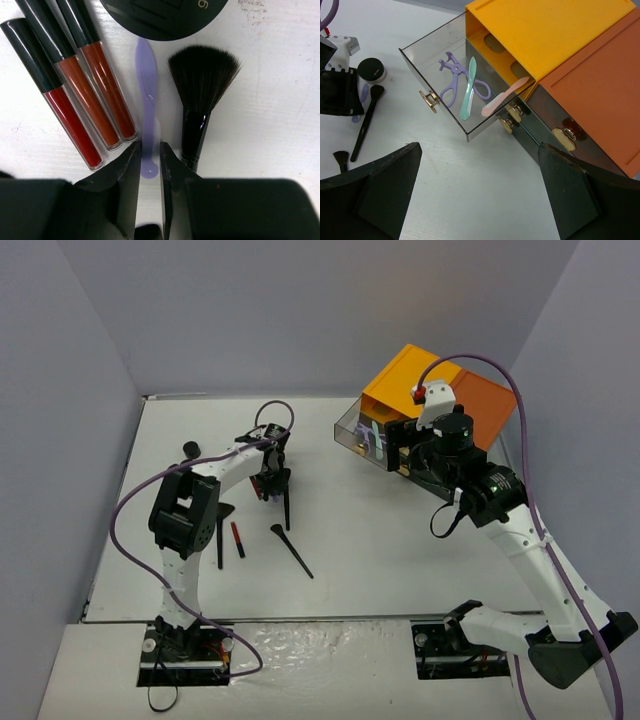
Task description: Organize the makeup
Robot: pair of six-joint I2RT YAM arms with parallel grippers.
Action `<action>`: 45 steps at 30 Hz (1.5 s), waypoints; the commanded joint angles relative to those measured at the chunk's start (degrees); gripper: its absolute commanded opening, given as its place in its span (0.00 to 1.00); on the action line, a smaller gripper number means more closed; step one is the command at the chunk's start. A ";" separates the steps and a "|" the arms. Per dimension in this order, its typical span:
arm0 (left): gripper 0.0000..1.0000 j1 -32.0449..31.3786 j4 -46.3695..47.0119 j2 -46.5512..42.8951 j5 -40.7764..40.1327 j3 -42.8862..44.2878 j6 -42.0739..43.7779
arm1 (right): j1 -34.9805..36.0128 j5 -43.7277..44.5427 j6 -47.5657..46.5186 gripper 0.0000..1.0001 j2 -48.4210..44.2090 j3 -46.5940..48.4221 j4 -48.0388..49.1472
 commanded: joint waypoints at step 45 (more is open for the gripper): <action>0.00 -14.97 29.80 -47.38 16.41 -12.86 17.15 | 5.75 -34.24 24.80 0.60 18.04 6.73 22.27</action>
